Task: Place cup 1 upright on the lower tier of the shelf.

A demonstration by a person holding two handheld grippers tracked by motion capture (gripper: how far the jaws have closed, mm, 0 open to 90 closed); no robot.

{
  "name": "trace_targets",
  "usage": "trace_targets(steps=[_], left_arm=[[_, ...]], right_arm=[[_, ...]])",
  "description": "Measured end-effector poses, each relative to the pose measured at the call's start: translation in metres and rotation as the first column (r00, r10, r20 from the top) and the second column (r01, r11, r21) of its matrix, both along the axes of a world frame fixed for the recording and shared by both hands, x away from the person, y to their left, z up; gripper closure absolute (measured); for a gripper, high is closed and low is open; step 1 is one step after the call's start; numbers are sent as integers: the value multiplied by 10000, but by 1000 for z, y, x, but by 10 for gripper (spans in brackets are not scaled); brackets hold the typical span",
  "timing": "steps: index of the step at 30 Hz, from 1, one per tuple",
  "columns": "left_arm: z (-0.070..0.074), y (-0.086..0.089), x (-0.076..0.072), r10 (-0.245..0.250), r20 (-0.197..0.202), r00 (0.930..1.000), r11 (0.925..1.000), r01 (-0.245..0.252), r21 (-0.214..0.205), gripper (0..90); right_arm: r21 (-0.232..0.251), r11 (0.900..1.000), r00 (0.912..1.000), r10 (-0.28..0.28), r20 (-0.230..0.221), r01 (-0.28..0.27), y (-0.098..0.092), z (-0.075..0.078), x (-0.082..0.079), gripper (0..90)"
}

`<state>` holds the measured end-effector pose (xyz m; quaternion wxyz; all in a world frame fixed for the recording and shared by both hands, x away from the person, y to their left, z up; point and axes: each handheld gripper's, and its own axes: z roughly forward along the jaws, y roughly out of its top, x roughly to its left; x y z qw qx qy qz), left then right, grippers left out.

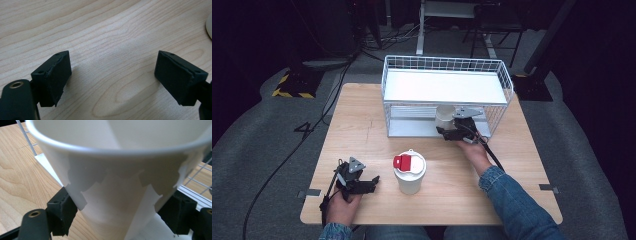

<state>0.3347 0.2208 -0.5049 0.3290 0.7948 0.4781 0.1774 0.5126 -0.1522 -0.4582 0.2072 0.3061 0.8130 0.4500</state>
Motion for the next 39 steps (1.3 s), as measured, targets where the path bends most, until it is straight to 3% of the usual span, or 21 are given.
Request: trace_targets(steps=[15, 23, 39], left_arm=[[0, 0, 0, 5, 2, 10000, 10000, -5, -4, 147], [0, 0, 0, 10, 3, 10000, 10000, -10, -6, 147], [0, 0, 0, 6, 3, 10000, 10000, -6, -2, 147]], right_arm=[[167, 9982, 9981, -577, 209, 574, 12, -15, 18, 234], [446, 9952, 9962, -865, -98, 868, 14, -21, 27, 233], [423, 9947, 9950, -921, -384, 937, 14, -25, 33, 233]])
